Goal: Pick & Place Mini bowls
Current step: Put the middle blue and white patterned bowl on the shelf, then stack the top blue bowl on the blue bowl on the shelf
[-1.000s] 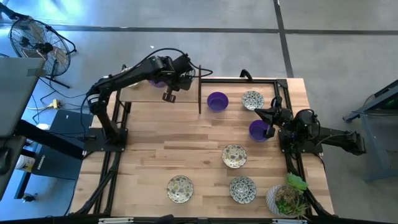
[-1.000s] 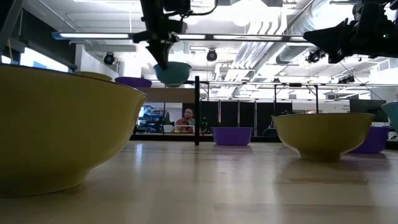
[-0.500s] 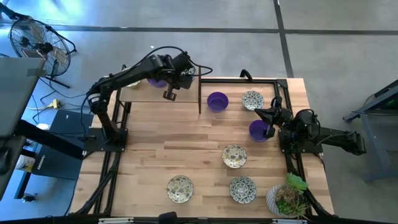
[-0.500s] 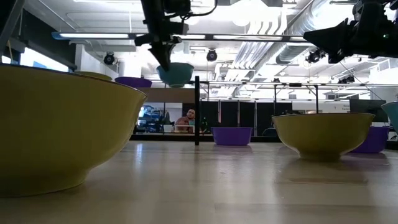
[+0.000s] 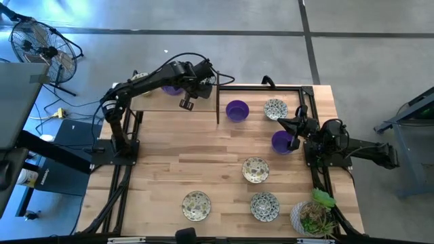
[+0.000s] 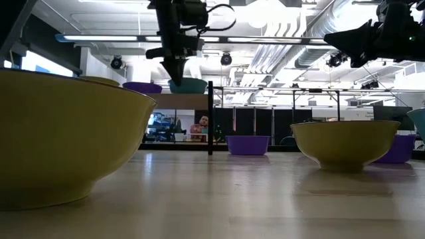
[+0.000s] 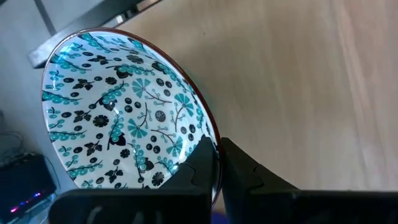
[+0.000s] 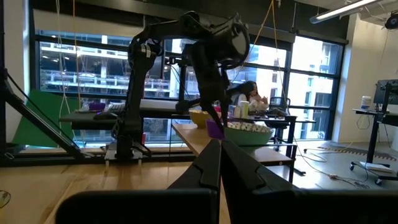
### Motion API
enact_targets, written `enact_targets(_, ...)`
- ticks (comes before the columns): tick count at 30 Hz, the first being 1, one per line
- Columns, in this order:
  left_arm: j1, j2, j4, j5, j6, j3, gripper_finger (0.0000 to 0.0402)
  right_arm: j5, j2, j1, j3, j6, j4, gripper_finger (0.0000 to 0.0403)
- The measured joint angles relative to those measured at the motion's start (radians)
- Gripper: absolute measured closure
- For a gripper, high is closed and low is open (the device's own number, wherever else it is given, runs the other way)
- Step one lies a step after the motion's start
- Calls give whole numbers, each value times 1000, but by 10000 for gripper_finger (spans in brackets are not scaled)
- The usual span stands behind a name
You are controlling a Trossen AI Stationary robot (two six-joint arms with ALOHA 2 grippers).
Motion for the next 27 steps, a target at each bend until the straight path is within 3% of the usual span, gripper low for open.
enact_targets(7, -1, -2, -2, -5, 1, 0, 394, 0, 0, 0, 0, 0, 0, 403)
enact_targets(22, -1, -2, -12, -10, -25, 3, 322, 1, 0, 0, 0, 0, 0, 403)
enact_targets(27, -1, -4, -83, -9, -47, 76, 293, 1, 0, 0, 0, 0, -1, 403)
